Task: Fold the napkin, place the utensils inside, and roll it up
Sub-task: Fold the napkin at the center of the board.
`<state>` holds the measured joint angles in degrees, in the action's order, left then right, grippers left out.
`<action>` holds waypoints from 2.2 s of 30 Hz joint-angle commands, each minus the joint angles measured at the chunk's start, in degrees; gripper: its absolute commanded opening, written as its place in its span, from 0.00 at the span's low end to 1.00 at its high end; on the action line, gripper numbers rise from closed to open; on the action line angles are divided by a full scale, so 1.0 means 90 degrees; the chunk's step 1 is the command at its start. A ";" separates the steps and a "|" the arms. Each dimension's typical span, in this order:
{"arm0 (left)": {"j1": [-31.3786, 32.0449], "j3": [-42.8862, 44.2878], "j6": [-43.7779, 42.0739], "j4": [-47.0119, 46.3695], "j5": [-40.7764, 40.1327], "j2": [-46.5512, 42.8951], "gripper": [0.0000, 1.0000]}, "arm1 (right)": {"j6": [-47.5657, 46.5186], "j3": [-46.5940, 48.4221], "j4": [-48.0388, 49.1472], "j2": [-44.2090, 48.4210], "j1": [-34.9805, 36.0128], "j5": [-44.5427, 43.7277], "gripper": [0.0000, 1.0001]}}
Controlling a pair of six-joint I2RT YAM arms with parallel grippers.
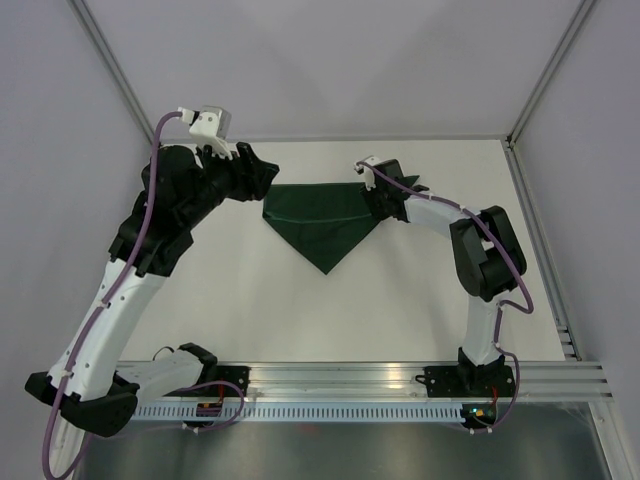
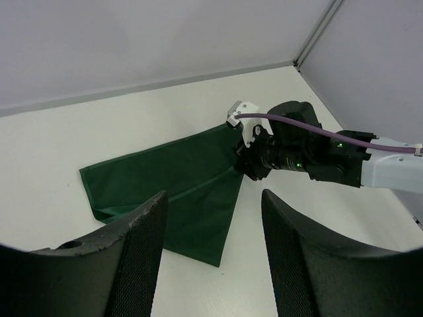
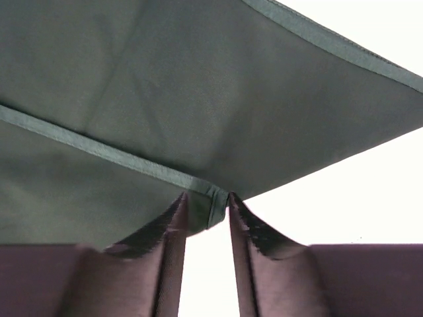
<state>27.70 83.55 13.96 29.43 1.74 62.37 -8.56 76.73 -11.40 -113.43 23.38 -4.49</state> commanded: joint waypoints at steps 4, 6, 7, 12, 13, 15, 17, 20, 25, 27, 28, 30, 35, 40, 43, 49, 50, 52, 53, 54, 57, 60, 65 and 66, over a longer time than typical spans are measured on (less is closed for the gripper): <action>-0.0002 -0.0093 0.0080 -0.0272 0.0168 0.0023 0.64 | 0.0052 0.0263 -0.0227 -0.0102 -0.0126 0.0060 0.47; -0.0002 -0.0113 0.0080 -0.0282 0.0178 0.0023 0.64 | 0.0140 0.0478 -0.0334 -0.0122 -0.0214 0.0224 0.50; -0.0002 -0.0113 0.0080 -0.0282 0.0188 0.0033 0.64 | 0.0247 0.0701 -0.0490 -0.0189 -0.0360 0.0313 0.50; -0.0002 -0.0172 0.0080 -0.0360 0.0227 0.0062 0.64 | 0.0657 0.1561 -0.1057 -0.0482 -0.1024 0.1045 0.58; -0.0002 -0.0191 0.0071 -0.0389 0.0237 0.0062 0.64 | 0.0716 0.1823 -0.1212 -0.0609 -0.1228 0.1220 0.59; -0.0002 -0.0259 0.0080 -0.0467 0.0266 0.0072 0.64 | 0.0931 0.2088 -0.1360 -0.0736 -0.1424 0.1445 0.61; -0.0002 -0.0299 0.0090 -0.0555 0.0305 0.0111 0.65 | 0.1260 0.2469 -0.1545 -0.0951 -0.1678 0.1787 0.62; -0.0002 -0.0299 0.0110 -0.0584 0.0383 0.0180 0.65 | 0.1565 0.2938 -0.1751 -0.1244 -0.1933 0.2129 0.62; -0.0002 -0.0328 0.0119 -0.0614 0.0412 0.0160 0.65 | 0.2249 0.3310 -0.1771 -0.1722 -0.2284 0.2744 0.67; -0.0002 -0.0357 0.0129 -0.0624 0.0422 0.0131 0.65 | 0.2512 0.3369 -0.1742 -0.1898 -0.2401 0.3067 0.67; -0.0002 -0.0357 0.0139 -0.0614 0.0412 0.0121 0.65 | 0.2620 0.3369 -0.1635 -0.1928 -0.2441 0.3164 0.67; -0.0002 -0.0367 0.0139 -0.0614 0.0422 0.0101 0.65 | 0.2795 0.3379 -0.1527 -0.2064 -0.2548 0.3340 0.67; -0.0002 -0.0445 0.0168 -0.0614 0.0442 0.0043 0.65 | 0.2962 0.3369 -0.1458 -0.2260 -0.2792 0.3448 0.66; -0.0002 -0.0484 0.0168 -0.0623 0.0422 0.0023 0.65 | 0.3079 0.3369 -0.1312 -0.2377 -0.2910 0.3478 0.66; -0.0002 -0.0504 0.0178 -0.0624 0.0422 0.0023 0.65 | 0.3158 0.3369 -0.1205 -0.2475 -0.2949 0.3478 0.65; -0.0002 -0.0494 0.0158 -0.0614 0.0412 0.0052 0.65 | 0.3294 0.3467 -0.1068 -0.2670 -0.2968 0.3585 0.62; -0.0002 -0.0504 0.0158 -0.0623 0.0403 0.0062 0.65 | 0.3314 0.3457 -0.1048 -0.2690 -0.2968 0.3604 0.62; -0.0002 -0.0513 0.0158 -0.0614 0.0403 0.0082 0.65 | 0.3363 0.3486 -0.1029 -0.2768 -0.2959 0.3605 0.59; -0.0002 -0.0514 0.0158 -0.0623 0.0403 0.0092 0.65 | 0.3382 0.3486 -0.1009 -0.2778 -0.2968 0.3605 0.58; -0.0002 -0.0523 0.0158 -0.0624 0.0403 0.0092 0.65 | 0.3382 0.3486 -0.0980 -0.2826 -0.2968 0.3595 0.57; -0.0002 -0.0523 0.0158 -0.0624 0.0393 0.0121 0.65 | 0.3402 0.3457 -0.0912 -0.2875 -0.2959 0.3585 0.55; -0.0002 -0.0533 0.0149 -0.0624 0.0393 0.0140 0.65 | 0.3402 0.3379 -0.0775 -0.2876 -0.2959 0.3537 0.50; -0.0002 -0.0533 0.0129 -0.0624 0.0383 0.0160 0.65 | 0.3431 0.3252 -0.0540 -0.2827 -0.2968 0.3536 0.41; -0.0002 -0.0543 0.0129 -0.0633 0.0393 0.0170 0.65 | 0.3412 0.3271 -0.0501 -0.2817 -0.2959 0.3546 0.40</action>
<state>27.70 78.98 14.00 25.61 4.64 63.77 20.75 106.63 -16.62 -137.67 -3.33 28.18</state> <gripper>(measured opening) 0.648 0.404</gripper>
